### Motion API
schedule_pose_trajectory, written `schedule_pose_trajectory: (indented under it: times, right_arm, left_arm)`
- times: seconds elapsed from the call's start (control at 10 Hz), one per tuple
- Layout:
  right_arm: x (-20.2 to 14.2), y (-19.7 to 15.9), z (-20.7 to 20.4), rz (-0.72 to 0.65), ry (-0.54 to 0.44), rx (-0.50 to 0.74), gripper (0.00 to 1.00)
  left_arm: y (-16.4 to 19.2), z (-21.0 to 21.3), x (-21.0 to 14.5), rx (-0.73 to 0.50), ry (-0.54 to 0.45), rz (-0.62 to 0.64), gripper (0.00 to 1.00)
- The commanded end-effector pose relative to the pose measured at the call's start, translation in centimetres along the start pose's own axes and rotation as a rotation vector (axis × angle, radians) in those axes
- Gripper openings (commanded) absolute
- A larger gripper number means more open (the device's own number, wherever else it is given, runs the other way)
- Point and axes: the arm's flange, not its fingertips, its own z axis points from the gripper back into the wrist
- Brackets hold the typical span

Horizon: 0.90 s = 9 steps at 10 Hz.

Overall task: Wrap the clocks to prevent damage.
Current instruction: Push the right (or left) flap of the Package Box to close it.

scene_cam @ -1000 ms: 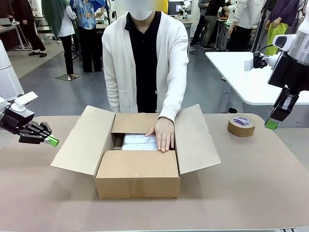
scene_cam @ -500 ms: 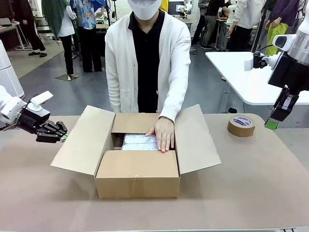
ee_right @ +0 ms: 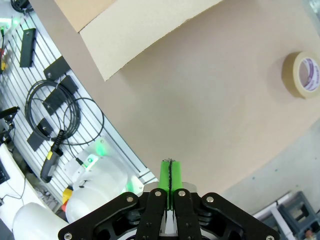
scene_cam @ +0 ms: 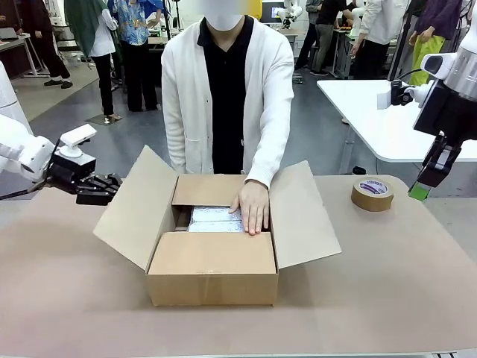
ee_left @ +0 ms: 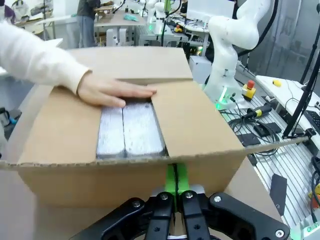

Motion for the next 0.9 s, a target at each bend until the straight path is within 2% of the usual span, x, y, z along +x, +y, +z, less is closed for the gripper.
schedule_pose_trajectory:
  times: [0.0, 0.3, 0.8]
  right_arm:
    - [-0.1, 0.0, -0.2, 0.008, -0.008, 0.016, 0.01]
    - [-0.1, 0.0, -0.2, 0.008, -0.008, 0.016, 0.01]
    - [-0.1, 0.0, -0.2, 0.008, -0.008, 0.016, 0.01]
  left_arm:
    - [0.3, -1.7, 1.3, -0.002, -0.022, -0.052, 0.0]
    - [2.5, -4.5, 2.3, -0.007, 0.024, -0.046, 0.0]
    - [5.7, -8.1, 1.8, 0.043, 0.012, -0.038, 0.0]
